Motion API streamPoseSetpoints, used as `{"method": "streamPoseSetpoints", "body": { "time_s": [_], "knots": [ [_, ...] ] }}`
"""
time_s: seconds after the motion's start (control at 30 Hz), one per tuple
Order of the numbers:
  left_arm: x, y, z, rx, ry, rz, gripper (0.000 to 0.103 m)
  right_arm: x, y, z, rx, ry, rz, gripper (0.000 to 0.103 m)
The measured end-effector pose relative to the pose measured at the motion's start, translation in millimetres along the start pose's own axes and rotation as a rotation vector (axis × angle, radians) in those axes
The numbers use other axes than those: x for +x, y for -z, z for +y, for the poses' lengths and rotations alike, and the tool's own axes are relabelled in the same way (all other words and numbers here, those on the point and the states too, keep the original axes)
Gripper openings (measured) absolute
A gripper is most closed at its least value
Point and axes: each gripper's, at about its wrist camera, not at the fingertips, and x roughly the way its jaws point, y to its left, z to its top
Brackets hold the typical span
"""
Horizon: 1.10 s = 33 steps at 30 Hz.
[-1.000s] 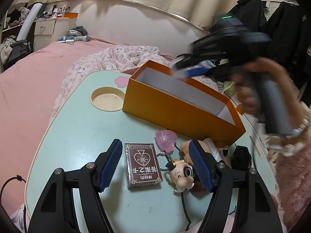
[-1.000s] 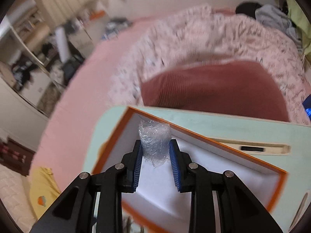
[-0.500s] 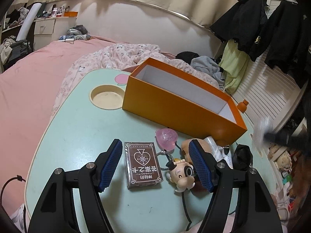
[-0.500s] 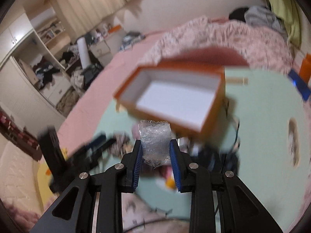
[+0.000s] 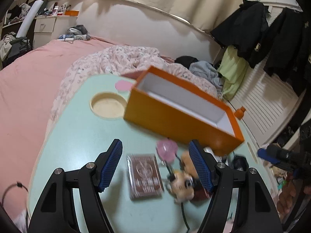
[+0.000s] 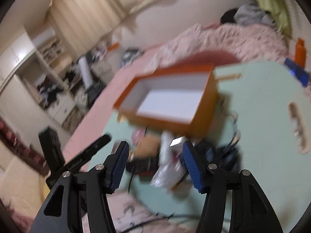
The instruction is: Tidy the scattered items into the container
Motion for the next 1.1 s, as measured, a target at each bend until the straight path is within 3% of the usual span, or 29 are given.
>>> {"method": "streamPoseSetpoints", "body": {
  "time_s": [0.2, 0.3, 0.4, 0.5, 0.73, 0.87, 0.93, 1.0, 1.1],
  "knots": [
    [18.0, -53.5, 19.3, -0.087, -0.003, -0.069, 0.071, 31.0, -23.9, -24.1, 0.137, 0.065, 0.033, 0.058],
    [43.5, -69.7, 31.2, -0.125, 0.010, -0.011, 0.071, 44.6, -28.9, -28.4, 0.151, 0.075, 0.044, 0.058],
    [73.4, -69.2, 31.9, -0.161, 0.097, 0.121, 0.073, 59.9, -38.4, -32.0, 0.170, 0.052, 0.072, 0.060],
    [75.9, -63.0, 17.3, -0.114, 0.076, 0.109, 0.078, 71.6, -54.9, -37.1, 0.170, 0.079, 0.067, 0.061],
    [77.9, -60.1, 12.2, -0.127, 0.070, 0.101, 0.081, 87.9, -86.3, -57.9, 0.210, 0.019, 0.098, 0.066],
    [70.7, -63.1, 12.2, -0.121, 0.064, 0.087, 0.081, 78.3, -81.3, -55.3, 0.177, 0.053, 0.064, 0.065],
    [51.4, -64.4, 8.4, -0.094, -0.014, 0.032, 0.081, 55.1, -77.2, -47.2, 0.137, 0.092, -0.018, 0.065],
    [23.4, -62.6, -4.3, -0.007, -0.058, -0.030, 0.081, 28.0, -69.7, -31.9, 0.066, 0.117, -0.093, 0.065],
    [-12.1, -44.5, -26.3, 0.123, -0.054, -0.023, 0.082, -7.9, -40.5, -7.5, -0.047, 0.157, -0.140, 0.071]
  ]
}}
